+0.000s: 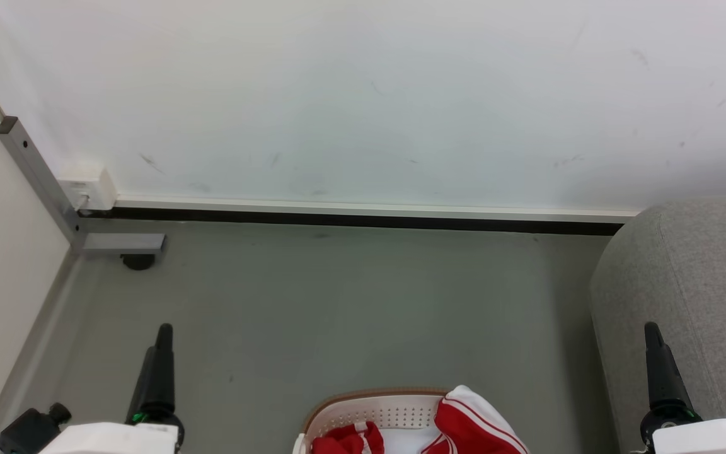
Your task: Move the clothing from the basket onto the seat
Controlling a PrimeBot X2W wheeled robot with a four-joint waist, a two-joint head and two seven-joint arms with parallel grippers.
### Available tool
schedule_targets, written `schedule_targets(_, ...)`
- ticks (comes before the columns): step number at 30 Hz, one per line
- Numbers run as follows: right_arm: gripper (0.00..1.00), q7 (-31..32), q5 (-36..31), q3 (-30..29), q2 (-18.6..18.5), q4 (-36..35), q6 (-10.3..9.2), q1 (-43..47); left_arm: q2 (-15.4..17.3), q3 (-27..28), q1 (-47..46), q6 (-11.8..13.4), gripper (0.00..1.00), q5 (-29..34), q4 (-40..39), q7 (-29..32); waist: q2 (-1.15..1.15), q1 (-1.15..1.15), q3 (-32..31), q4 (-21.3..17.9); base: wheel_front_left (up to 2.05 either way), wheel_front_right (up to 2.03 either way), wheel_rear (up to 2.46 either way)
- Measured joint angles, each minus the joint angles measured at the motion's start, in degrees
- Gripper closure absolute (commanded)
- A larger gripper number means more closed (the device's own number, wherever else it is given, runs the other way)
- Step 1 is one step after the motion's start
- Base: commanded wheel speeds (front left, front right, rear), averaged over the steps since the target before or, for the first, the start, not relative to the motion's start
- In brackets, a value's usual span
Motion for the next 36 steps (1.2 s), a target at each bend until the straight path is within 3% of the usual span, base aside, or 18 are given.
schedule_targets(16, 0.00, -3.0, -22.8, 1.4, -0.1, 1.4, 0.00, 0.0, 0.9, -2.7, 0.8, 0.6, 0.00, 21.1, -0.9, -3.0, 0.00, 0.00, -0.2, -0.3, 0.00, 0.00, 0.00)
schedule_targets(36, 0.00, -6.1, -38.7, 2.8, -0.2, 4.2, 0.00, -0.6, 2.0, -5.6, 1.4, 2.0, 0.00, 34.7, -0.1, -6.1, 0.00, 0.00, -0.3, -0.6, 0.00, 0.00, 0.00)
